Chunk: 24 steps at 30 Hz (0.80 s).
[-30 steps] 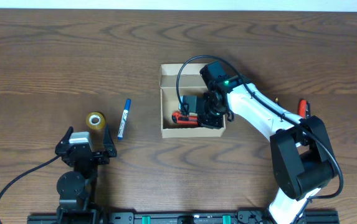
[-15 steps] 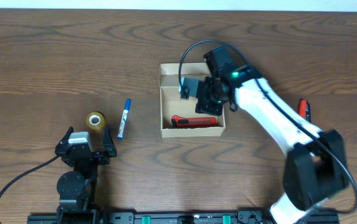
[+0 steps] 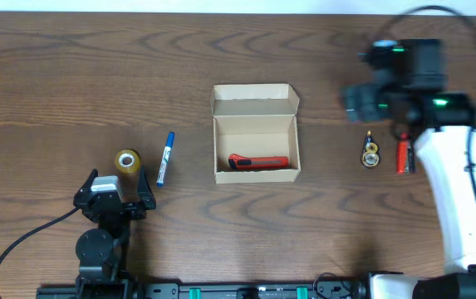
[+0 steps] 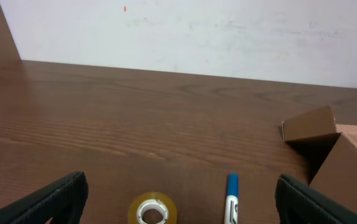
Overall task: Pack container
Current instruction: 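Move the right gripper back over the correction tape dispenser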
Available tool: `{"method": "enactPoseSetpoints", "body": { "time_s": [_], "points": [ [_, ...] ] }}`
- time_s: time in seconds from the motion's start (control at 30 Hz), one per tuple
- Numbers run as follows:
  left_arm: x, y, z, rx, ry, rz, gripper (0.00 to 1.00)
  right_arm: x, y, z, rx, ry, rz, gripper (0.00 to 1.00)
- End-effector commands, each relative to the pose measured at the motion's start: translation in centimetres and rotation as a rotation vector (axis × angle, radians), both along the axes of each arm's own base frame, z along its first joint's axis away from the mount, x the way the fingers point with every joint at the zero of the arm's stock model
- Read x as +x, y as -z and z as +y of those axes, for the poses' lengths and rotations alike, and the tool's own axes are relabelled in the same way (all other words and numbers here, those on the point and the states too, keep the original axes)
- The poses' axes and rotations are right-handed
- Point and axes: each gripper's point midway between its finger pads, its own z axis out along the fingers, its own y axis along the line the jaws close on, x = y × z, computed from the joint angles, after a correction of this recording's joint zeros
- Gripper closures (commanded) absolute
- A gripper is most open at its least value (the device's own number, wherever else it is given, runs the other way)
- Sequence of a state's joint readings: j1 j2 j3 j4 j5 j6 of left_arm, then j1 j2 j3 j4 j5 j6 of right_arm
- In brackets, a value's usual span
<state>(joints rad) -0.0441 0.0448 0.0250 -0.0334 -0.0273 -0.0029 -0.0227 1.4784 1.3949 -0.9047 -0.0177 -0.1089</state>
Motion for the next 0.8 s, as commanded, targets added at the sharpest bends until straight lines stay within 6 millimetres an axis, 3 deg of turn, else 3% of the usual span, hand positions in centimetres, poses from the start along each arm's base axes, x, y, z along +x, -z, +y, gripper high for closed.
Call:
{"method": "enactPoseSetpoints", "body": {
  "time_s": [0.0,0.2,0.53,0.77],
  "points": [
    [-0.1,1.9,0.3,0.001,-0.018,0.057,0.05,-1.4,1.3,-3.0,0.042,0.199,0.08,0.01],
    [-0.1,1.9,-0.1,-0.004,0.007,0.058,0.05,-4.2,4.2,-4.3,0.005,0.294,0.248,0.01],
    [-0.1,1.9,-0.1,-0.003,0.007,0.057,0.05,-3.9,12.0,-3.5,0.037,0.254,0.433,0.01],
    [-0.1,1.9,-0.1,-0.003,0.006,0.057,0.05,-3.6,16.2,-3.5,0.047,0.248,0.53,0.04]
  ]
}}
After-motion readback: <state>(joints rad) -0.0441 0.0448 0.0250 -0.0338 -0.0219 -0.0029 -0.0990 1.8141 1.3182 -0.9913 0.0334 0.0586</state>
